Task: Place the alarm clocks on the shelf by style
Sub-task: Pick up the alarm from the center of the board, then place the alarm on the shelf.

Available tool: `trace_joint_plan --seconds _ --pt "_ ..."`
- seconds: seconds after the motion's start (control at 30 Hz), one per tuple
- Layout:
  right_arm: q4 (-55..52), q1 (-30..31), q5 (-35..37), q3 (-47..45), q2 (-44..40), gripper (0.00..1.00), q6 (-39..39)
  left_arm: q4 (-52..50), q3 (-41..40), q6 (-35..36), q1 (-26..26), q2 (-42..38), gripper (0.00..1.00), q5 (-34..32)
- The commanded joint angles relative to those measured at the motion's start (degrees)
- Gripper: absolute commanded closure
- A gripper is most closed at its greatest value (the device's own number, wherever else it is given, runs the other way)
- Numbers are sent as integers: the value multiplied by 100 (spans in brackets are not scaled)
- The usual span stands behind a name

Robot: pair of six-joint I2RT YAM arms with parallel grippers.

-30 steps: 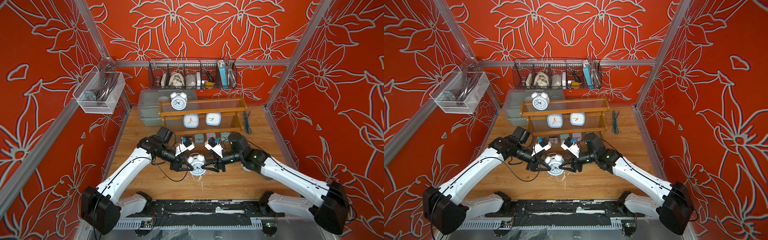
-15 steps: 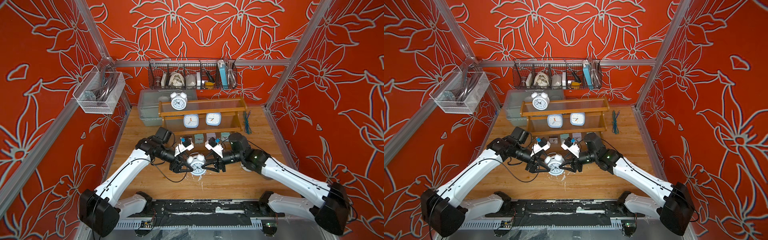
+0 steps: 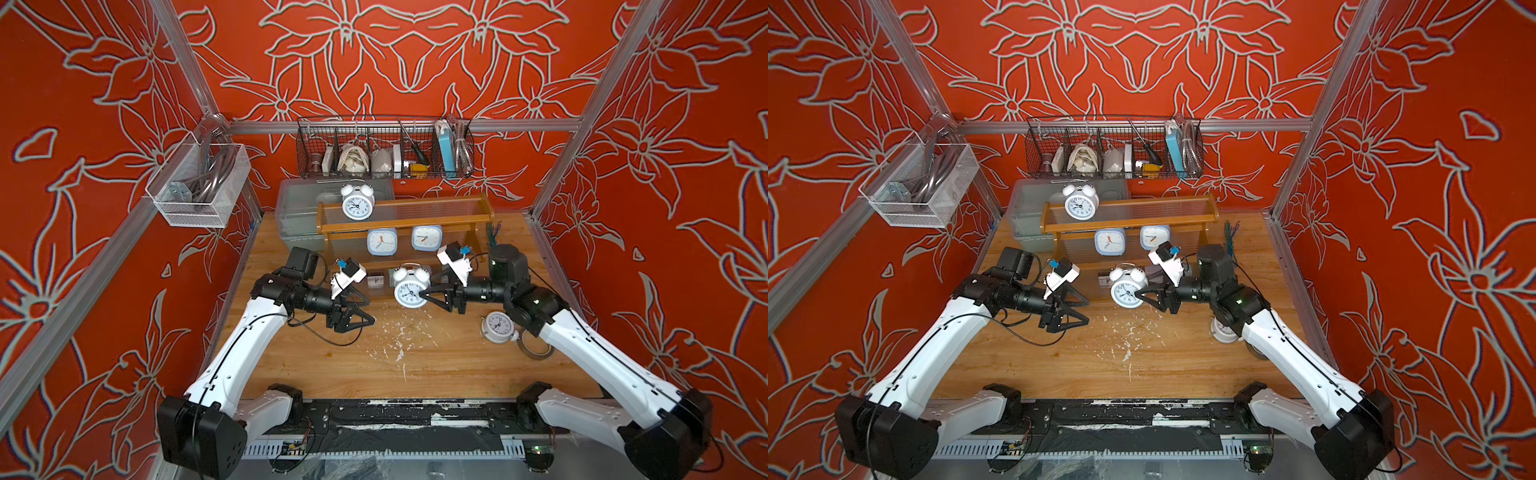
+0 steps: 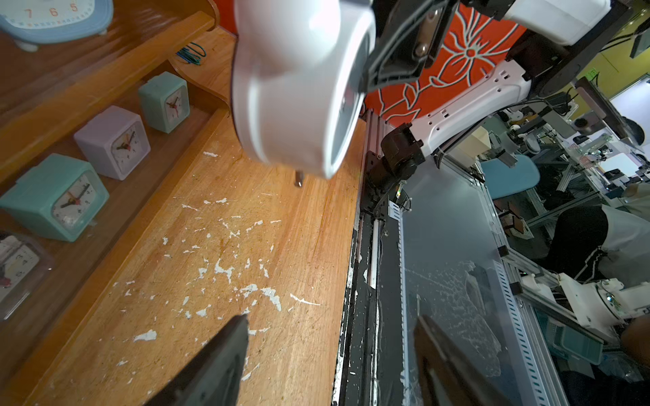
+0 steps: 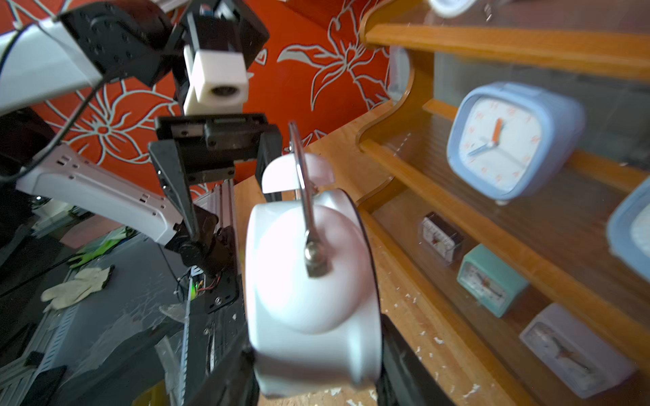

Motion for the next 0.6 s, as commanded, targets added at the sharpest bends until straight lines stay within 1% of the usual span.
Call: trace_joint_plan --seconds 0.0,0.3,0.43,0.57 --pt "442 -202 5 569 131 70 75 -136 -88 -16 55 -145 25 205" --pt "706 -865 -449 1871 1071 70 289 -119 -234 -29 103 -257 25 237" --pt "836 -1007 -790 2454 1611 70 306 -114 -290 -5 108 -285 25 254" --pt "720 -1063 -1072 3148 2173 70 213 -116 -303 0 126 -301 25 255"
